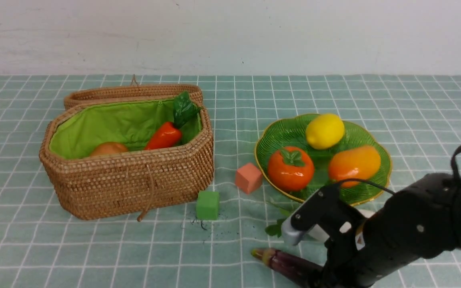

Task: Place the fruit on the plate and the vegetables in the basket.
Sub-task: Grab an eggplant with your right arm and place it in the basket on the left.

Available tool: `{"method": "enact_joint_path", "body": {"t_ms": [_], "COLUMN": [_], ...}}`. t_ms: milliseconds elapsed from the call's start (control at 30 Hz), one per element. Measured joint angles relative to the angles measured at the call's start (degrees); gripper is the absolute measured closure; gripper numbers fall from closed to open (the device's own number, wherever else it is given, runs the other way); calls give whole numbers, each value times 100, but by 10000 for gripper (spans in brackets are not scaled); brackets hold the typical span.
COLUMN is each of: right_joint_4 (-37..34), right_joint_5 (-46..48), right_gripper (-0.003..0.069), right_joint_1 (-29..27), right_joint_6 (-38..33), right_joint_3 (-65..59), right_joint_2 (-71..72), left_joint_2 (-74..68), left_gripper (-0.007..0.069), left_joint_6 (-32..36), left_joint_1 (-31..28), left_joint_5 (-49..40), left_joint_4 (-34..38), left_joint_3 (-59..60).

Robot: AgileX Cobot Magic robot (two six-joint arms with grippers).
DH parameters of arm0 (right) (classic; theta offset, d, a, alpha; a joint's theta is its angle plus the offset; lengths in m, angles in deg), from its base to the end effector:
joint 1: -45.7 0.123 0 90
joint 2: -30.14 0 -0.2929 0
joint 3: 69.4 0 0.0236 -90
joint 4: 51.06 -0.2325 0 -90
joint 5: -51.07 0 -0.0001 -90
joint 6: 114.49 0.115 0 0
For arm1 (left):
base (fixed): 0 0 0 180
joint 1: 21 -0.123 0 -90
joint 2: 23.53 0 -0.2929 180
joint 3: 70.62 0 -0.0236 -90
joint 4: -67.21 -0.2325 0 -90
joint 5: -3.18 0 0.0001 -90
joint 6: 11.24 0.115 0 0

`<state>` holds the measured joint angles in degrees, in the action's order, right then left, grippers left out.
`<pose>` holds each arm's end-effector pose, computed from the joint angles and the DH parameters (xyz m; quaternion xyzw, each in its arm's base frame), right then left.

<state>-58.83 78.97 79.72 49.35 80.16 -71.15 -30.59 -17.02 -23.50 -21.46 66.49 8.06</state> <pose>0.2337 0.1665 0.1656 -0.3681 0.9119 0.0687 0.1678 0.0471 0.0027 0.1597 -0.0561 0.8191 -0.0109 0.5708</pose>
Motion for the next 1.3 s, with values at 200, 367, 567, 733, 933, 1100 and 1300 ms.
{"method": "enact_joint_path", "body": {"t_ms": [200,367,567,733,933,1100,1300], "right_joint_4": [-605,-2008,-2993,-3325,-3297,-2934,-2461], "right_joint_5": [376,1391,1772,1634,1035,957,1010], "right_gripper": [274,271,271,271,271,260,0], "right_joint_1": [2,27,31,65,338,374,374], "right_joint_6": [-481,-1568,-2338,-2383,-2316,-1725,-705], "right_joint_3": [127,942,3408,5295,7008,7679,7773], "right_joint_2": [-218,226,124,-944,-2823,-3711,-3812], "left_joint_2": [0,0,0,0,0,0,0], "left_gripper": [531,526,519,514,510,503,499], "left_joint_6": [0,0,0,0,0,0,0], "left_joint_1": [0,0,0,0,0,0,0], "left_joint_5": [0,0,0,0,0,0,0], "left_joint_4": [0,0,0,0,0,0,0], "left_joint_3": [0,0,0,0,0,0,0]}}
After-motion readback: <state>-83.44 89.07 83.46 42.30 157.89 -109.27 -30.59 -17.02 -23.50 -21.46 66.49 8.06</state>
